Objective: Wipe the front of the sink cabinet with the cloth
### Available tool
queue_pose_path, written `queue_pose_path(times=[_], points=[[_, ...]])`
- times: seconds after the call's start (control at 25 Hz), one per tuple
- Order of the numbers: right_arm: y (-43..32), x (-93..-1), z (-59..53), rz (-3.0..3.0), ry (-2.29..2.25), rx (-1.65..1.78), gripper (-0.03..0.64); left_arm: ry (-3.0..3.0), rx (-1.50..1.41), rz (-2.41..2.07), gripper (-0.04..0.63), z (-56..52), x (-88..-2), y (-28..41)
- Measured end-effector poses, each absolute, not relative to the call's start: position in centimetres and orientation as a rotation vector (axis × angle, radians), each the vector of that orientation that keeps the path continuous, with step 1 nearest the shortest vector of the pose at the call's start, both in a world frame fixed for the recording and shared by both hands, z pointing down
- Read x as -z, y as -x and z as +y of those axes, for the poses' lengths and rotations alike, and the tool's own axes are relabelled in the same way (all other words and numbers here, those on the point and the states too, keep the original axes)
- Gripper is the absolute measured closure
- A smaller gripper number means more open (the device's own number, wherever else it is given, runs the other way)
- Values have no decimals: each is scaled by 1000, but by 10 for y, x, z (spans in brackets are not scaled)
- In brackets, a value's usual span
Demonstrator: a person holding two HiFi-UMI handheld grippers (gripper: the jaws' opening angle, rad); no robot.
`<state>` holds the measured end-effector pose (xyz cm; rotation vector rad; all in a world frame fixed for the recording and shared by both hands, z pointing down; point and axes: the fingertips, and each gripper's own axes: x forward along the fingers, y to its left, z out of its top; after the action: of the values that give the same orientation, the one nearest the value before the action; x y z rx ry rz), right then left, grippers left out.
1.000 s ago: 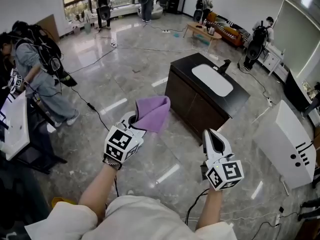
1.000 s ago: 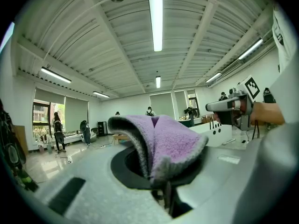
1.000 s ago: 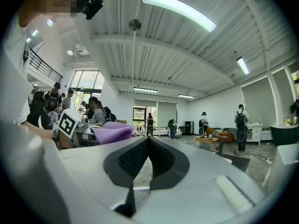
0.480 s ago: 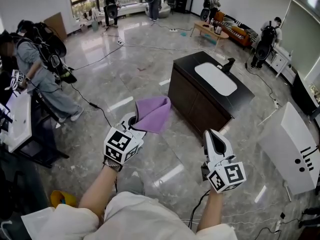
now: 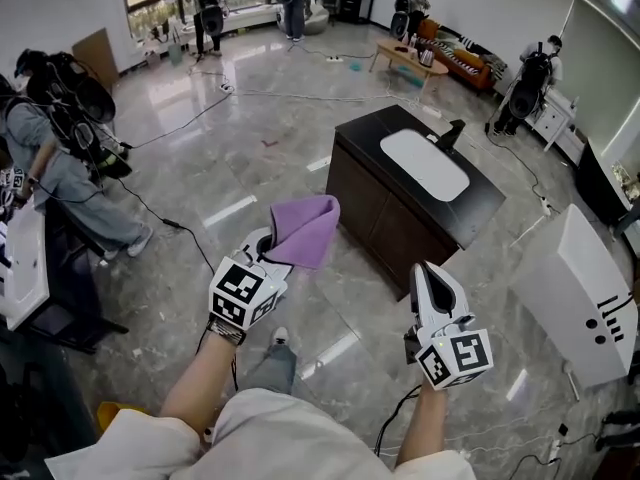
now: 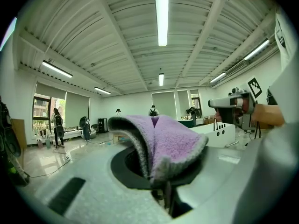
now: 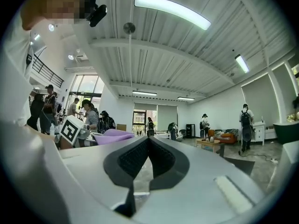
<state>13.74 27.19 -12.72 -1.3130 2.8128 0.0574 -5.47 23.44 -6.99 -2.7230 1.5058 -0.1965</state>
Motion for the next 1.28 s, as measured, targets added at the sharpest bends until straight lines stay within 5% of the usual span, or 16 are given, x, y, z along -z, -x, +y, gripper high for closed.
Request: queue_pose_path(times=[1.28], points=[[-35, 123, -23, 2728, 1496, 10, 611, 2780, 209, 1393, 552, -75, 71, 167]])
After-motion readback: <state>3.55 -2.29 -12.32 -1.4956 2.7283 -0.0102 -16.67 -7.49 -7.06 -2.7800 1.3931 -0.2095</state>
